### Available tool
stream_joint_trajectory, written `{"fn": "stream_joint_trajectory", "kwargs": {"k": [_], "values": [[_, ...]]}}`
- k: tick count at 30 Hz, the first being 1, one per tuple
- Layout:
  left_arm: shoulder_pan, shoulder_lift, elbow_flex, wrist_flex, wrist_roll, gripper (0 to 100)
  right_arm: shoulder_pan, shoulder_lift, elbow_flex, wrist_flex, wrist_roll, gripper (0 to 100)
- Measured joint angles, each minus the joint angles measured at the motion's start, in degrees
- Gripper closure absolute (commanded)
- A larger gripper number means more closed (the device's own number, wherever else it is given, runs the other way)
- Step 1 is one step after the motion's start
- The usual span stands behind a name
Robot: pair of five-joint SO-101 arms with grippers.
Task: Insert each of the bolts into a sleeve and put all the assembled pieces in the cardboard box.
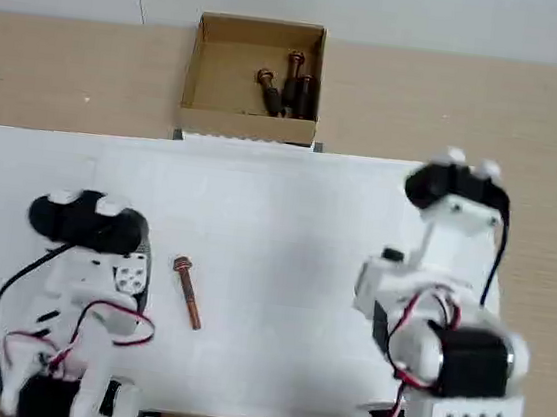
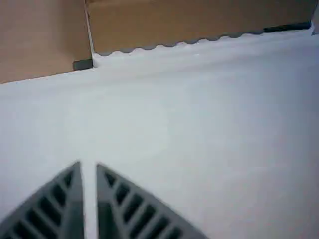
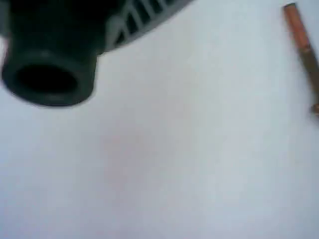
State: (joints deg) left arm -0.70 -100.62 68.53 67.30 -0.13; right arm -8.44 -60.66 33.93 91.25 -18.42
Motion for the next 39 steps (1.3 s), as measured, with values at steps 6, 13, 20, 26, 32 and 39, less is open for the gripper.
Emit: {"fn": "stream_joint_trajectory", "kwargs": {"k": [6,13,20,26,32,39], "values": [[0.0,-0.7,-11.6,10.46,0.0,99,6.86,-13.45,15.65,-6.24,4.22,99.5],[0.0,9.49,-24.7,18.29,4.13,99,11.69,-24.26,26.9,-10.37,6.33,99.5],[0.0,31.12,-37.27,23.38,13.19,99,12.13,-29.01,29.36,-10.37,6.33,99.5],[0.0,48.0,-39.56,26.11,20.48,99,12.22,-29.63,29.36,-10.37,6.33,99.5],[0.0,60.84,-39.56,26.55,26.81,99,12.22,-29.63,29.36,-10.37,6.33,99.5],[0.0,77.54,-39.56,25.85,32.26,99,12.22,-29.63,29.36,-10.37,6.33,99.5]]}}
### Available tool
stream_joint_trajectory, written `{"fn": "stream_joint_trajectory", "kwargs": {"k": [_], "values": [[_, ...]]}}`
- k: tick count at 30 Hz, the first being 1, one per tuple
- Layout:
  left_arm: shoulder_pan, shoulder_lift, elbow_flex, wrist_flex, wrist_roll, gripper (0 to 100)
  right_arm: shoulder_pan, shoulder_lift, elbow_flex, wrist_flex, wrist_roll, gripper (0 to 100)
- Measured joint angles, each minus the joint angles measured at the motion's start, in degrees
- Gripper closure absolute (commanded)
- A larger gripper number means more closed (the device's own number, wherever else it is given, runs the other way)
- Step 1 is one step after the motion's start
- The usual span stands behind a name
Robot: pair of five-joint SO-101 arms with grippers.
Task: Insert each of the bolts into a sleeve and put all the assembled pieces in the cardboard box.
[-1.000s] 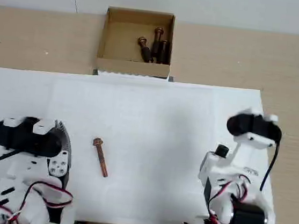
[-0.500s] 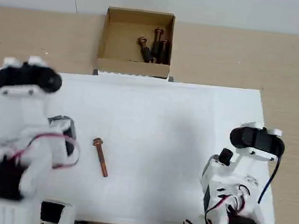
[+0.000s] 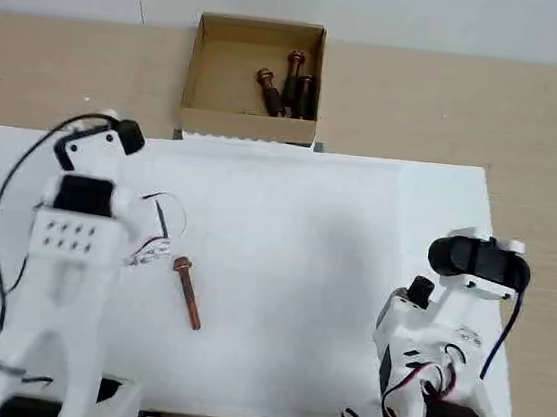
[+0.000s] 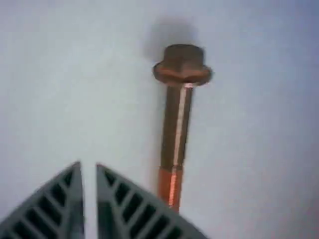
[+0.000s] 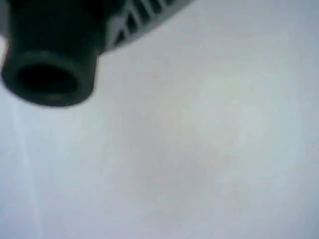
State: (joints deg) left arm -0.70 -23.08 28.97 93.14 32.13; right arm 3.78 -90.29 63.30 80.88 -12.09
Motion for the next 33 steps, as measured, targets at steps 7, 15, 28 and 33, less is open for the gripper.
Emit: {"fn": "stream_joint_trajectory", "kwargs": {"k": [7,15,28,33], "values": [[0.0,9.85,0.0,-8.62,0.62,99,0.0,0.0,0.0,-1.41,0.0,99.5],[6.24,14.15,0.0,-12.57,0.7,99,0.0,0.0,0.0,-1.49,0.0,99.5],[10.81,15.47,3.08,-11.78,0.62,99,0.0,0.0,1.14,-2.99,0.0,99.5],[10.81,16.0,3.16,-11.69,0.79,85,0.09,0.0,1.23,-3.87,0.0,99.5]]}}
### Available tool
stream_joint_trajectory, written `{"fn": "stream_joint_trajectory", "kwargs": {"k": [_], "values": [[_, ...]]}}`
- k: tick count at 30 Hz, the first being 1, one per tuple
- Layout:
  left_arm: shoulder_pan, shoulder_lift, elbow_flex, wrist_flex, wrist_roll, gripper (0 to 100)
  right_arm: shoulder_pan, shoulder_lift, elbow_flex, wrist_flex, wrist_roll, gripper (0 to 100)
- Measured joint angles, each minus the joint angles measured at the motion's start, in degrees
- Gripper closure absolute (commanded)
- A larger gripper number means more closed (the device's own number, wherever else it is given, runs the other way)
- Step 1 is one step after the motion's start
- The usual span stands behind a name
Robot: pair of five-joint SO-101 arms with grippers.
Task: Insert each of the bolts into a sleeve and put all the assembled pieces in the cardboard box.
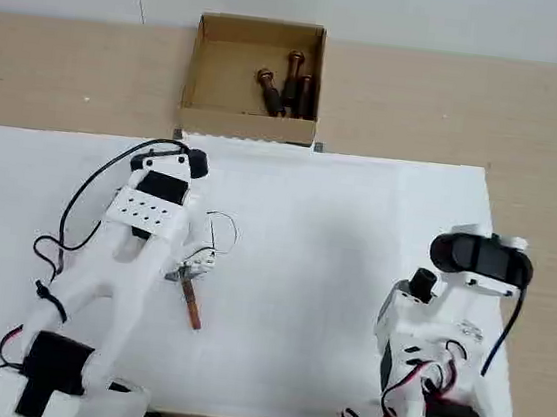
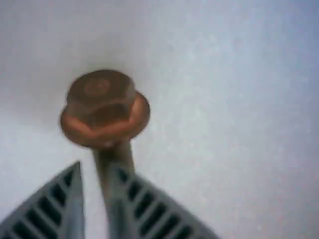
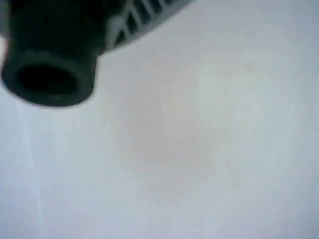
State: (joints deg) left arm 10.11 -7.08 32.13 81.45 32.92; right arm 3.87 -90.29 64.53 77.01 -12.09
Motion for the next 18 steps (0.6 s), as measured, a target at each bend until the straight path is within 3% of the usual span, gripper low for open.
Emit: {"fn": "stream_joint_trajectory", "kwargs": {"k": [13,18], "values": [[0.0,0.0,0.97,-0.18,1.23,83,-0.09,0.0,0.0,-0.09,0.0,99.5],[0.18,-0.09,6.33,-4.04,1.32,91,-0.09,0.0,0.0,-0.09,0.0,99.5]]}}
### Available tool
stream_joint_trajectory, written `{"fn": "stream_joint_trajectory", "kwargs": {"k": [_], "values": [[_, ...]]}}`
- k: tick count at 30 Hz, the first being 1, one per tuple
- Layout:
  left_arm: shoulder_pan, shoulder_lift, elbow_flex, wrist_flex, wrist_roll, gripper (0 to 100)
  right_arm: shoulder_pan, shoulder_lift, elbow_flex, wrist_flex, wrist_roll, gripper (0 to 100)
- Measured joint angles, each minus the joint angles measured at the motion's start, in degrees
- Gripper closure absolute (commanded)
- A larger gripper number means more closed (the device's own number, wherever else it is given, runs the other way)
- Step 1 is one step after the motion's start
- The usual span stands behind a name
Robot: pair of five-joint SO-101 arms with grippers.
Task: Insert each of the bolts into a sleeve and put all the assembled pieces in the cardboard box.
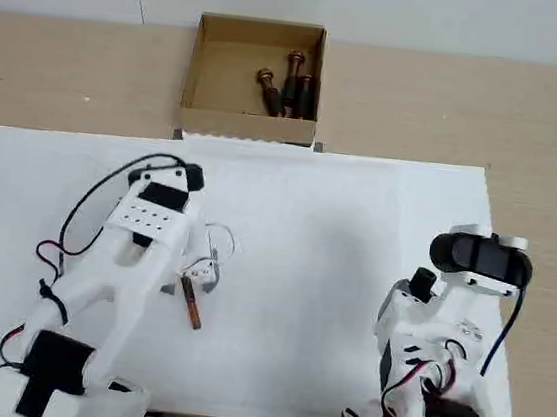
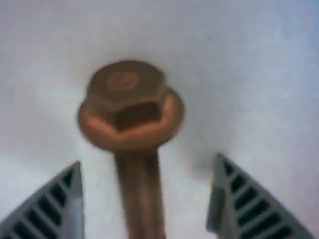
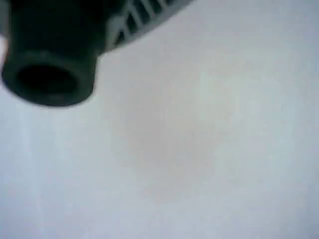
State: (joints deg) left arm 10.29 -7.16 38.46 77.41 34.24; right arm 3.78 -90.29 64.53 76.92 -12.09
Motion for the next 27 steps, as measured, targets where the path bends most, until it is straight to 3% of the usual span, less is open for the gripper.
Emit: {"fn": "stream_joint_trajectory", "kwargs": {"k": [3,16,27], "values": [[0.35,-0.18,1.14,-2.46,-0.09,100,0.0,0.0,0.0,0.0,0.0,99.5],[0.35,-0.09,1.05,-3.08,0.0,100,0.0,0.0,0.0,0.0,0.0,99.5],[0.35,0.09,-22.86,12.22,-0.09,100,0.0,0.0,0.0,0.0,0.0,99.5]]}}
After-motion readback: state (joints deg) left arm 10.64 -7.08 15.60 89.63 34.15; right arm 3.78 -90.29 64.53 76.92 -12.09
